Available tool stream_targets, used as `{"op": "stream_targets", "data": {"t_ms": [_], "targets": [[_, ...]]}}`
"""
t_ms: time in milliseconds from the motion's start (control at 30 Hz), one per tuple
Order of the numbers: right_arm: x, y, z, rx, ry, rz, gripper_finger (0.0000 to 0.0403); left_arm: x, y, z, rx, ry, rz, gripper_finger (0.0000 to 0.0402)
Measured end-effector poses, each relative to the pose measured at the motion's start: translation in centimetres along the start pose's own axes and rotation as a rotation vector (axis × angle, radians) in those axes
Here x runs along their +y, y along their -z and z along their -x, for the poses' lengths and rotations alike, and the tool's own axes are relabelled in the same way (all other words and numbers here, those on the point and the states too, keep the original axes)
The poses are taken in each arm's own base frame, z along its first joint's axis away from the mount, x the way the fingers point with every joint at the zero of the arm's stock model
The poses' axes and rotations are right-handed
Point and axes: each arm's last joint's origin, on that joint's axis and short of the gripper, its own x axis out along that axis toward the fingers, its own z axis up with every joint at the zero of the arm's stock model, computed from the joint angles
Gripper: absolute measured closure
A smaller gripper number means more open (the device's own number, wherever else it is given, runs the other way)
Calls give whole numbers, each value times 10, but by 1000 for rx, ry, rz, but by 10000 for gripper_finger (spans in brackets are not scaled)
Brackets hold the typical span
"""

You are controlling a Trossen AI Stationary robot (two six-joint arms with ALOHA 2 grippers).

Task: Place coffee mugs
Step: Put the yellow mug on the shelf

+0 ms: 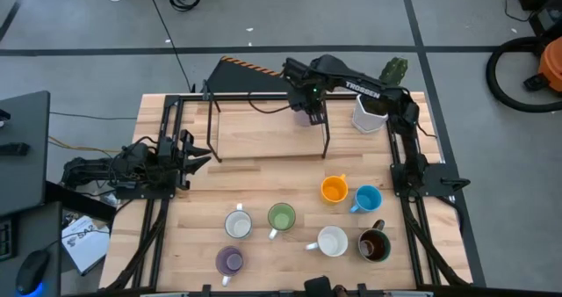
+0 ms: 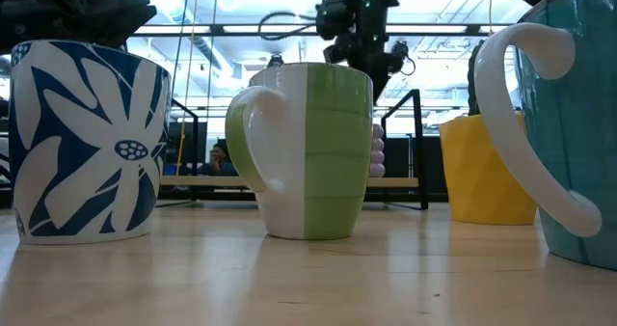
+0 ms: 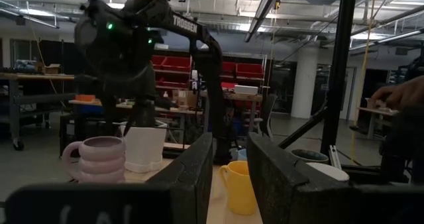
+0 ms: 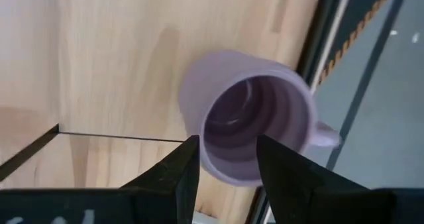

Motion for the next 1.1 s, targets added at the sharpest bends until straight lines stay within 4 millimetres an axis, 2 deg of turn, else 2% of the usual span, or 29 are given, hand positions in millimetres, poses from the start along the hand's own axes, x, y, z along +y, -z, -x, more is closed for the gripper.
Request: {"op": "stream_targets", "data": {"t_ms": [167, 300, 467, 567, 733, 900, 1100], "targets": [[15, -7, 23, -110, 2, -42, 247, 0, 0, 0, 0, 0, -1, 303], [32, -26, 29, -206, -25, -141, 247, 0, 0, 0, -1, -8, -1, 303], [71, -57, 36, -305, -81, -275, 247, 0, 0, 0, -1, -9, 0, 303], [99, -72, 41, -331, -101, -297, 247, 0, 0, 0, 0, -9, 0, 303], [140, -83, 47, -290, -127, -343, 247, 0, 0, 0, 2, -9, 5, 303], [174, -84, 52, -214, -173, -479, 247, 0, 0, 0, 3, -9, 7, 303], [212, -72, 35, 28, -138, -684, 248, 0, 0, 0, 4, -9, 8, 303]]}}
